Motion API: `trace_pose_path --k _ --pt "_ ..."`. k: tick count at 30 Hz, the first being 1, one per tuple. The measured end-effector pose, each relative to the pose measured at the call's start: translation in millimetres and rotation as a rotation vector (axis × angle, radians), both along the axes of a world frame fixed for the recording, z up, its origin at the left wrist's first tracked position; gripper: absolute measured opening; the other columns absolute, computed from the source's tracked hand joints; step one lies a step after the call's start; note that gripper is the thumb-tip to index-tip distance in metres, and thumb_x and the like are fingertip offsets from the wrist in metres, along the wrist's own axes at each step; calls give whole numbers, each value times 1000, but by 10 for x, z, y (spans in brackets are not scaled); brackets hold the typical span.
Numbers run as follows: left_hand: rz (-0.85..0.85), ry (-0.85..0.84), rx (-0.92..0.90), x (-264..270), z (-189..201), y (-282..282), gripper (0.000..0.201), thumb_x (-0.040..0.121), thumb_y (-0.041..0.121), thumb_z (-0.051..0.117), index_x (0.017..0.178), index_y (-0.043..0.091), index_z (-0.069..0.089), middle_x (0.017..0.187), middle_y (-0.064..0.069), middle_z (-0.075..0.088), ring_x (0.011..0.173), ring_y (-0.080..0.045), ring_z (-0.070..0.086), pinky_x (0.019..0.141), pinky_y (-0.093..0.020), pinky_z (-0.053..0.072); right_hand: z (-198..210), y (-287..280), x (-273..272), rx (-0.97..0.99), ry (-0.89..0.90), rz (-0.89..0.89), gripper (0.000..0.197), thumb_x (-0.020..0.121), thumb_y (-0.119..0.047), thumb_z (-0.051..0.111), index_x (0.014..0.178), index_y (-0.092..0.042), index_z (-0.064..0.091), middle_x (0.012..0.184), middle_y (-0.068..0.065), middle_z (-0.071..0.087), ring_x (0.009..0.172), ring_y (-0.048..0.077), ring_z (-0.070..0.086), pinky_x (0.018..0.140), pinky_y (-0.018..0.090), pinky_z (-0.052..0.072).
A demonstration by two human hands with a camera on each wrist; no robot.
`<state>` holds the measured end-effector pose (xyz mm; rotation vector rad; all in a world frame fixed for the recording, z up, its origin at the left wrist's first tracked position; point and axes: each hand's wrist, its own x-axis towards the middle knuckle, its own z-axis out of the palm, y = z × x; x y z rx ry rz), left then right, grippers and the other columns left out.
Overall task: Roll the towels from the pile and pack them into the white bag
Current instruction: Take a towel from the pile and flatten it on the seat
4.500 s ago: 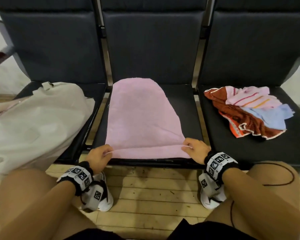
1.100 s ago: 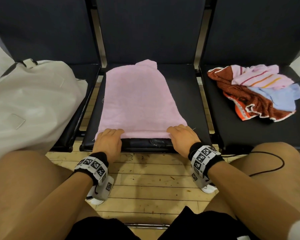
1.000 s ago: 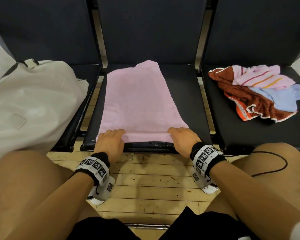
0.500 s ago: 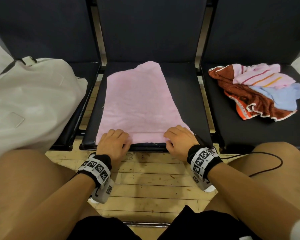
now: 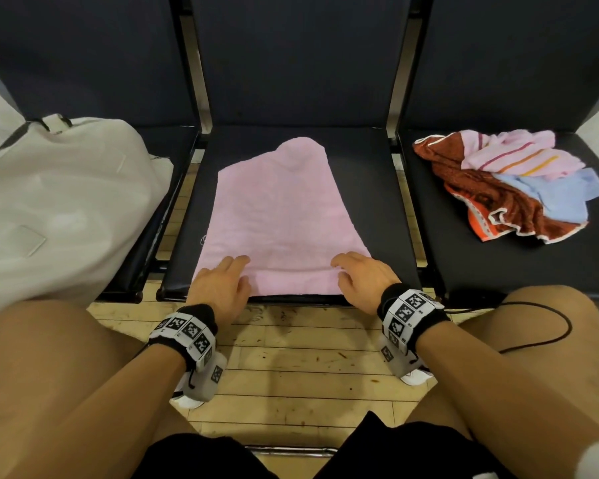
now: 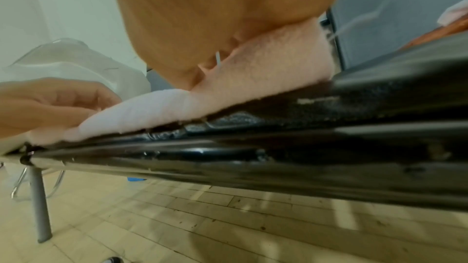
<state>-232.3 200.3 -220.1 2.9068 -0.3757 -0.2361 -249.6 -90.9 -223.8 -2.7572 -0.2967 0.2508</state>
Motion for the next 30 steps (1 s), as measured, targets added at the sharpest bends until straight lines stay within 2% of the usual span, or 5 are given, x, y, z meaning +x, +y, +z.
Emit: trace_pose_path --k 8,13,20,26,30 --pt "-57 -200 30 60 -42 31 10 95 21 59 102 16 64 102 -4 61 93 -30 57 78 -40 40 -39 76 32 -192 -209 125 27 78 -2 60 100 -13 71 105 3 66 93 26 57 81 35 43" --pt "-82 -132 22 -26 -98 -2 38 92 52 47 105 21 64 104 2 61 93 -24 53 79 -39 43 -36 146 -93 -193 -87 147 38 83 -33 48 116 -18 60 115 0 60 100 22 51 90 33 37" --pt "-37 -120 36 66 -76 54 32 91 20 52 122 19 63 117 -1 66 112 -26 56 102 -45 33 38 79 30 -190 23 57 44 95 -16 41 138 -22 47 126 0 59 112 22 52 101 35 39" --pt "-14 -42 74 61 -55 14 31 95 23 40 125 23 49 95 4 64 76 -20 54 94 -40 34 27 40 4 -99 44 2 37 95 -20 41 131 -23 47 124 -1 52 86 29 60 76 43 53" --pt "17 -123 77 66 -97 51 33 92 24 54 125 22 57 110 -1 63 100 -25 56 97 -47 34 -1 38 21 -108 -130 23 28 84 -10 57 111 -15 62 108 3 62 92 27 57 79 37 46"
